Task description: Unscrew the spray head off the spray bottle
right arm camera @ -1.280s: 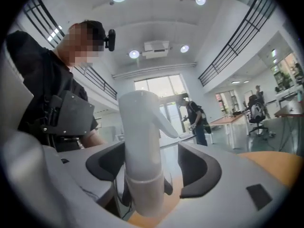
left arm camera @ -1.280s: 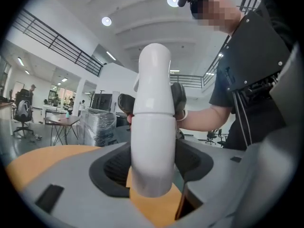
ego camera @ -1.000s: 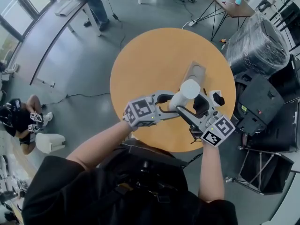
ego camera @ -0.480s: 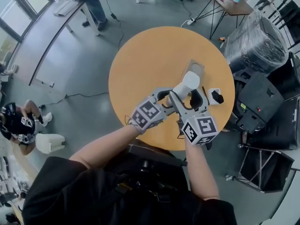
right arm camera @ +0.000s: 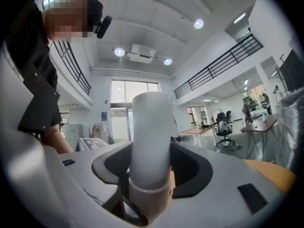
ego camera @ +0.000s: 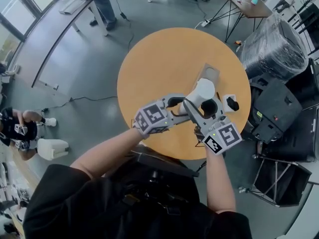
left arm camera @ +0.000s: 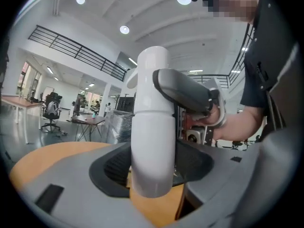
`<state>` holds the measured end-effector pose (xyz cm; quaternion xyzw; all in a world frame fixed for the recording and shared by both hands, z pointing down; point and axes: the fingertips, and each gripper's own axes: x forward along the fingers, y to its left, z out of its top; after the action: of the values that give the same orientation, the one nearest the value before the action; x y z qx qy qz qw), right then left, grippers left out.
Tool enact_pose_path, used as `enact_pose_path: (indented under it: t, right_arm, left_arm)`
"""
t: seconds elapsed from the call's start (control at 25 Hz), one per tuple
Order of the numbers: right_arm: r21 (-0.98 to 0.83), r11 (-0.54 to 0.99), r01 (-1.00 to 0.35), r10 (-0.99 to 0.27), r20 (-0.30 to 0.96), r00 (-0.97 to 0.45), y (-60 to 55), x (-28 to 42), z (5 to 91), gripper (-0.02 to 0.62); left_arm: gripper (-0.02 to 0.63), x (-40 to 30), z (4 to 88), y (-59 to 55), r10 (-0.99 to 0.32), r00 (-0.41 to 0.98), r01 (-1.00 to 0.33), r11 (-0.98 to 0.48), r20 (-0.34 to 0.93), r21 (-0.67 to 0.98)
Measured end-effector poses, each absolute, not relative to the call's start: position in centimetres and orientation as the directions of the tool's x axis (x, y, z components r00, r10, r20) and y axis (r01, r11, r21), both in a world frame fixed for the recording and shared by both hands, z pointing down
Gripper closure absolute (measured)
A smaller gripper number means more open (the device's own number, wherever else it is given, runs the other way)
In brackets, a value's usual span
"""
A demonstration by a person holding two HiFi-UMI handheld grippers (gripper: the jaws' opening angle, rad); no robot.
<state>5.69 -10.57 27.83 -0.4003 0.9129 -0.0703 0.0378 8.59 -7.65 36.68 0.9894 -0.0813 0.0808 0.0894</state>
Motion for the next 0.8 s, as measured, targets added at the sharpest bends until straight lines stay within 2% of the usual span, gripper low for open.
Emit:
enact_pose_path:
  t: [0.12,0.24,0.48,0.8]
  right_arm:
    - [-0.147,0.758,-0.635,-0.646,-0.036,-0.763,-9.2,5.0,26.9,0.341]
    - [-0.14,0.785,-0.603,-0.614,-0.051,-0.787,-7.9,4.6,26.1,0.342]
    - [-0.126,0.799,-0.588,-0.598,-0.055,-0.8,-6.8,3.7,25.1,0.342]
    - [-0.121,0.798,-0.591,-0.601,-0.085,-0.794,-6.3,3.6,22.7,0.342]
  left_arm:
    - [0.299,7.9,35.9,-6.4,-0.062,0.985,-0.084,-0.987,0.161,0.136]
    - [0.299,7.3,35.7,-5.3,-0.03,0.987,-0.048,-0.992,0.157,0.113]
    - [0.299,6.7,35.7,-4.5,-0.098,0.989,-0.104,-0.993,0.109,0.056]
    - [0.299,6.4,35.0,-4.0,-0.109,0.991,-0.112,-0.993,0.078,0.029]
